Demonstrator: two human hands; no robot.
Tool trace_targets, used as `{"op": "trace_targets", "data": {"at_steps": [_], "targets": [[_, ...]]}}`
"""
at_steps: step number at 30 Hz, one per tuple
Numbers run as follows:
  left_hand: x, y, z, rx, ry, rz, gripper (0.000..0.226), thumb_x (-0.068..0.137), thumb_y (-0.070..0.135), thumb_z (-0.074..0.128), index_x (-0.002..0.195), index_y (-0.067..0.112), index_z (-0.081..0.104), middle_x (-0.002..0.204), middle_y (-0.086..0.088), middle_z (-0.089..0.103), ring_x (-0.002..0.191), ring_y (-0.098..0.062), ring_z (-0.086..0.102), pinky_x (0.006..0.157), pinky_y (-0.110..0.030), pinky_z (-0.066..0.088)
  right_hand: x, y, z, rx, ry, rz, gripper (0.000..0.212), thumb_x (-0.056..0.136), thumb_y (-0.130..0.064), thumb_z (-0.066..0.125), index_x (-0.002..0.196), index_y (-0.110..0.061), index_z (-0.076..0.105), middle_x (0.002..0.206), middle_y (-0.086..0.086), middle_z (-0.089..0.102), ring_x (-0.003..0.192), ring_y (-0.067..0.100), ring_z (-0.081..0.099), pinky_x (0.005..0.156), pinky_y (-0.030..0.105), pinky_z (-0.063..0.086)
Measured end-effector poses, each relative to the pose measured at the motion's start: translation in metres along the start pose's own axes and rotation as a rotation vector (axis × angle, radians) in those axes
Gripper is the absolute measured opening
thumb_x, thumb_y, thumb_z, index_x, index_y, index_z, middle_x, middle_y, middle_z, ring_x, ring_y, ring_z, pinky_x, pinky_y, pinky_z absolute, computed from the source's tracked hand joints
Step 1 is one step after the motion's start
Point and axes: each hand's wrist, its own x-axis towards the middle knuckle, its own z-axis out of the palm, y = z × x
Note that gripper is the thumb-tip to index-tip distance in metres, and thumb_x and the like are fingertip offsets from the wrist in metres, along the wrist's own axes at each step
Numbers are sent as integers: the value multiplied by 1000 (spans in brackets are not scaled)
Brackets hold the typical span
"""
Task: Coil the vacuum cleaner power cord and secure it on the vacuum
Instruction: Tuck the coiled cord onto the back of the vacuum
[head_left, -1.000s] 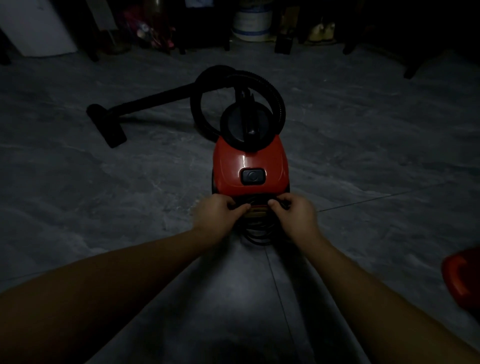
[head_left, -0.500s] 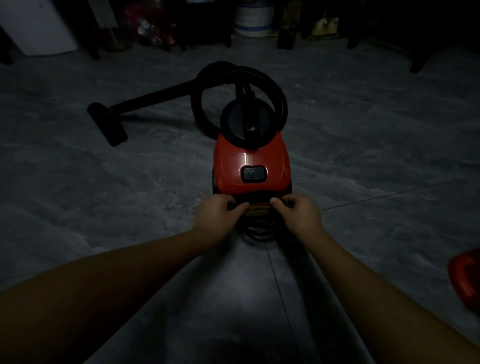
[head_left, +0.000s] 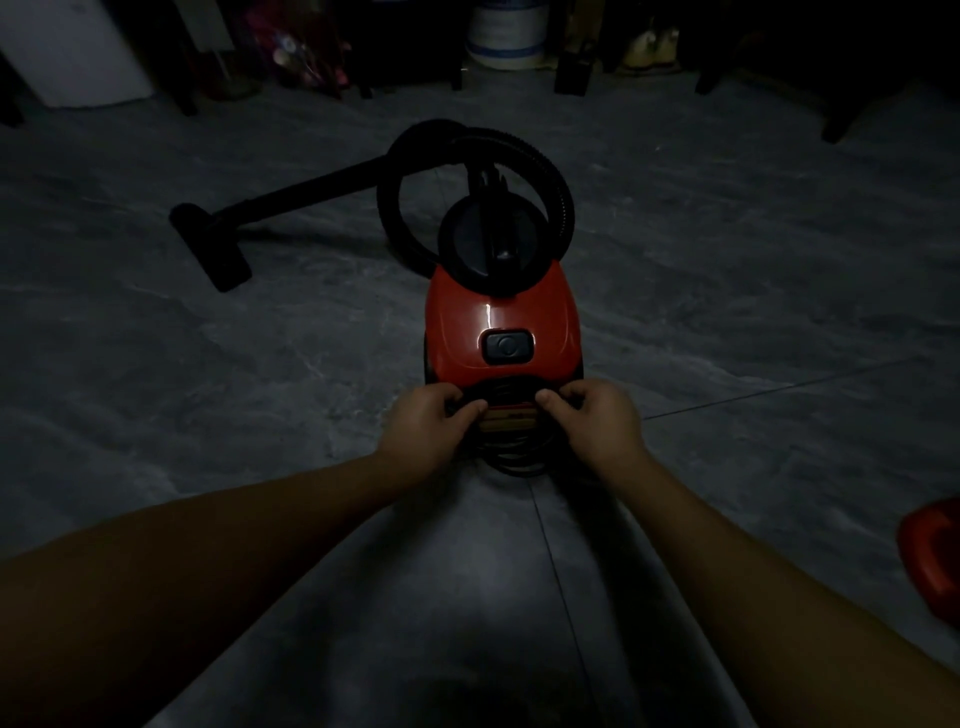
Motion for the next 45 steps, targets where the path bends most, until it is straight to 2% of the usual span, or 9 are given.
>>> {"op": "trace_targets", "data": {"at_steps": [5,12,15,20,23,25,31,40,45], "targets": [[-1,-3,2,-67,16,-28,25,89,34,69,74,14,70,67,-4,70,64,-20,68,62,-42,56,-4,4,7,0,57,-52,20,90,-39,66,85,-20,71,69,-11,60,61,-6,53,52,10,32],[-4,2,0,2,5,6,24,92,33,66,74,17,63,65,2,63,60,-10,60,55,-26,46,-3,12,5,-28,-67,-86,18,94,-25,61,108,-15,67,94,-1,68,80,14,62,68,23,42],[-4,2,0,4,18,20,23,91,33,67,75,18,64,66,0,64,61,-13,61,56,-29,47,-2,13,3,-40,-84,-93,22,94,-21,61,114,-13,66,104,3,69,88,16,62,76,24,42],[-7,0,-1,26,37,34,23,89,37,69,85,14,70,74,-1,69,67,-13,64,61,-32,53,5,13,4,-74,-83,-67,18,94,-26,60,105,-13,67,98,6,72,89,25,66,79,34,52],[-13,3,2,51,71,20,22,85,35,75,91,15,71,80,7,69,67,1,59,59,-7,43,6,13,3,-90,-62,-56,18,93,-30,62,101,-14,68,93,5,72,85,24,66,75,32,50],[-15,7,4,56,90,0,21,83,31,78,93,14,71,81,10,64,66,5,54,58,-1,40,4,13,2,-86,-20,-55,19,91,-31,65,101,-15,70,90,2,71,83,20,66,72,28,48],[-15,7,8,1,130,-73,25,78,30,82,94,14,70,83,5,68,76,-7,64,64,-10,44,3,17,1,102,52,48,16,81,-33,78,88,-27,65,81,-11,64,78,8,63,71,26,50],[-4,0,4,-104,62,-76,12,89,22,71,84,12,75,72,2,72,64,-6,66,59,-20,47,5,15,2,76,5,3,28,85,-41,72,100,-18,76,90,-2,75,80,13,69,75,31,56],[1,-5,1,-159,20,-120,13,88,23,73,77,18,73,65,7,68,53,4,60,54,-14,43,6,7,-1,-51,-37,-39,21,93,-34,63,101,-15,68,88,-1,68,81,17,63,69,26,42]]}}
